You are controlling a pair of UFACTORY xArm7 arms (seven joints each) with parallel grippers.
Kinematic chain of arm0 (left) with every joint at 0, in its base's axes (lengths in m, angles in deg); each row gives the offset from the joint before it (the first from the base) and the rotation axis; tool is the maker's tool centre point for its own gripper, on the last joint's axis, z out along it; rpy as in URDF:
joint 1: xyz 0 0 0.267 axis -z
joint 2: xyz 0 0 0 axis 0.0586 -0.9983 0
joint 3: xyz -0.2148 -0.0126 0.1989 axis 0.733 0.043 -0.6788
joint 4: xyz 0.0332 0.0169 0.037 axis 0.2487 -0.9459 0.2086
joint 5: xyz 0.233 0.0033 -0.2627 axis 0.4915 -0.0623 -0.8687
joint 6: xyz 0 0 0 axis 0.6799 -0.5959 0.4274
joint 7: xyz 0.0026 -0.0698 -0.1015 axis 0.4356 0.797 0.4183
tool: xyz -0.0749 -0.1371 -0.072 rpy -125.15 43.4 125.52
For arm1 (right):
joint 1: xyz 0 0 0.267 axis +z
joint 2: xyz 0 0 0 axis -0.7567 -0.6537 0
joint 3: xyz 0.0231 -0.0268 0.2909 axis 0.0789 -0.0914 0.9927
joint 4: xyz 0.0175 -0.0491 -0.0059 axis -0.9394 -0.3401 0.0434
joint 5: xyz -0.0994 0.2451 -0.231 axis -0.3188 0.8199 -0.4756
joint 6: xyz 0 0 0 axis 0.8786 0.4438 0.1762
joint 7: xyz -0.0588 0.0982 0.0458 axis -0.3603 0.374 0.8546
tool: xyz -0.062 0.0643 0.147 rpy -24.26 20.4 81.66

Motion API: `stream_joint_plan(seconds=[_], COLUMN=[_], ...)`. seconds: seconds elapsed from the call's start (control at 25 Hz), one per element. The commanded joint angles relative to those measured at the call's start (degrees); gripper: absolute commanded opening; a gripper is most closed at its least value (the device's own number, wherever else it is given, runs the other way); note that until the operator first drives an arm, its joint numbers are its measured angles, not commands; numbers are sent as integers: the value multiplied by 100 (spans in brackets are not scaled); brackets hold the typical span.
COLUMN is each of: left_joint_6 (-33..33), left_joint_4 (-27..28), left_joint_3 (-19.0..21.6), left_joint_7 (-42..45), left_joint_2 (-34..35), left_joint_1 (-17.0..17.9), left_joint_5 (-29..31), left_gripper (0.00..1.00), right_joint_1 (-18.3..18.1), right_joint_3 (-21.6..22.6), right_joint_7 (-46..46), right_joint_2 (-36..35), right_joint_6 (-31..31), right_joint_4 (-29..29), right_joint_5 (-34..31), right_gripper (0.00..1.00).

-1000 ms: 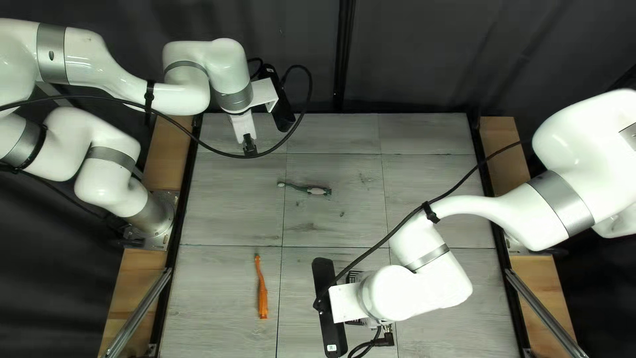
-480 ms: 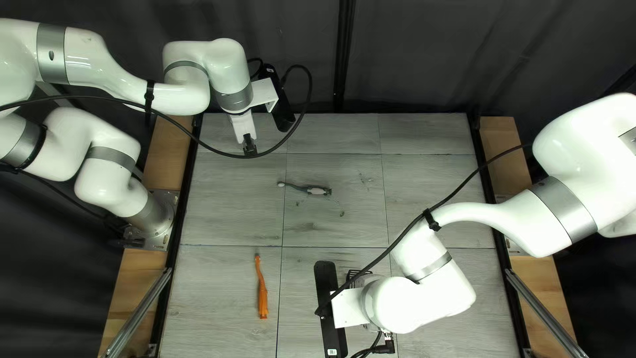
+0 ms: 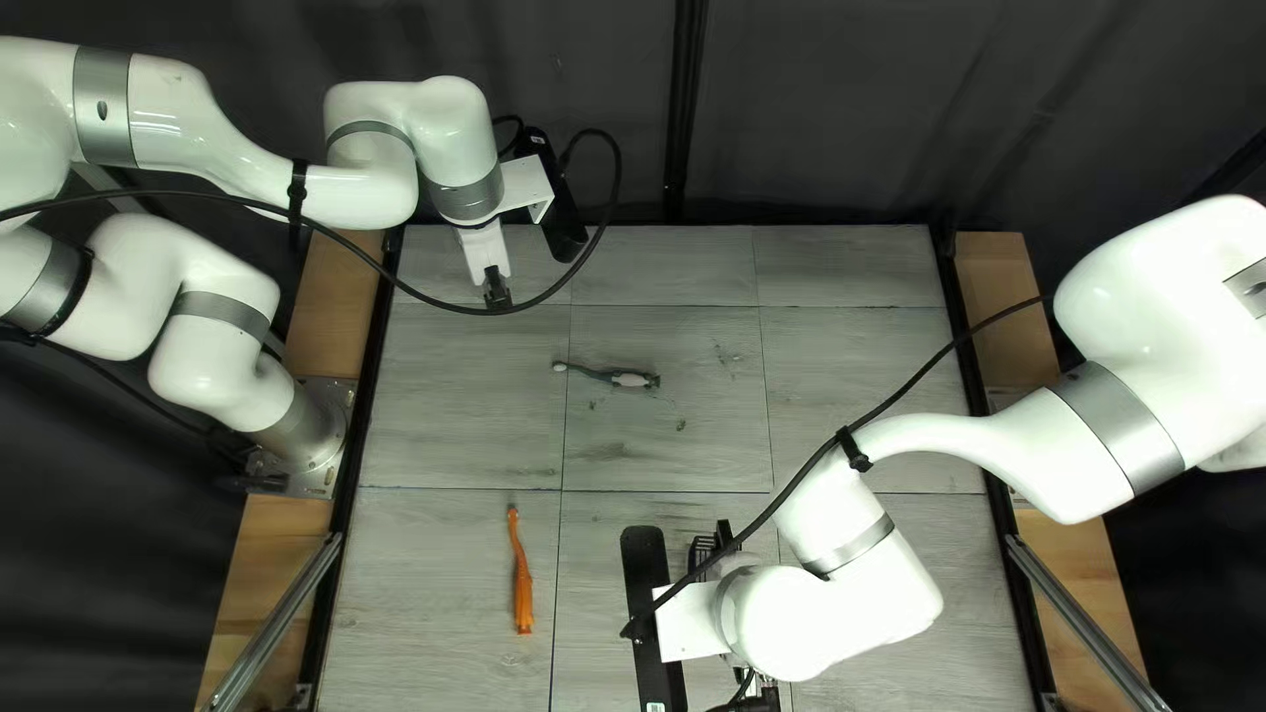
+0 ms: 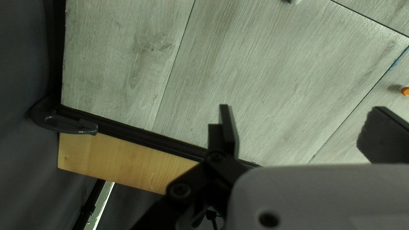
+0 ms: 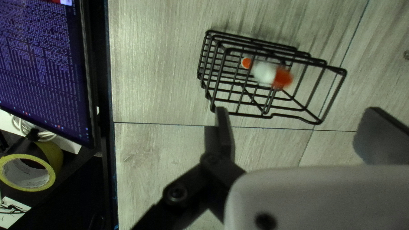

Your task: Pick up toothbrushes and insert them into a toothbrush holder

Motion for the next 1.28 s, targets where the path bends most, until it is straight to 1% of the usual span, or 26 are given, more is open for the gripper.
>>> stream_joint_plan(seconds=[0.04,0.16,0.2,0.24,0.32,0.44,0.52,0.64,0.76,0.8,1.08,1.16,1.24,1.28], left_joint_6=[0,0,0,0,0,0,0,0,0,0,0,0,0,0], left_joint_4=[0,0,0,0,0,0,0,0,0,0,0,0,0,0], left_joint_3=[0,0,0,0,0,0,0,0,0,0,0,0,0,0], left_joint_7=[0,0,0,0,0,0,0,0,0,0,0,0,0,0], left_joint_2=[0,0,0,0,0,0,0,0,0,0,0,0,0,0], left_joint_1=[0,0,0,0,0,0,0,0,0,0,0,0,0,0], left_joint_5=[0,0,0,0,0,0,0,0,0,0,0,0,0,0], left_gripper=[100,100,100,100,100,100,100,100,100,100,100,100,100,100], right_joint_1=[7,20,28,34,50,74,91,120,129,103,103,111,25,-5], right_joint_3=[-8,-20,-34,-46,-75,-86,-68,-36,-20,-32,-32,13,-33,-39], right_joint_7=[17,55,87,111,181,247,225,59,-15,-10,-10,-36,76,167], right_joint_2=[39,170,325,455,834,1342,1568,1994,2583,2986,2986,3106,3364,3409], right_joint_6=[-24,-123,-212,-285,-462,-837,-1065,-1216,-1178,-1168,-1168,-1254,-1418,-1444], right_joint_4=[-43,-204,-376,-516,-892,-1447,-1747,-2167,-2598,-2926,-2926,-3147,-3499,-3562], right_joint_5=[-29,-74,-130,-180,-336,-607,-729,-859,-1007,-1076,-1076,-1279,-1413,-1445], right_gripper=[67,72,74,82,92,100,100,100,100,100,100,100,100,100])
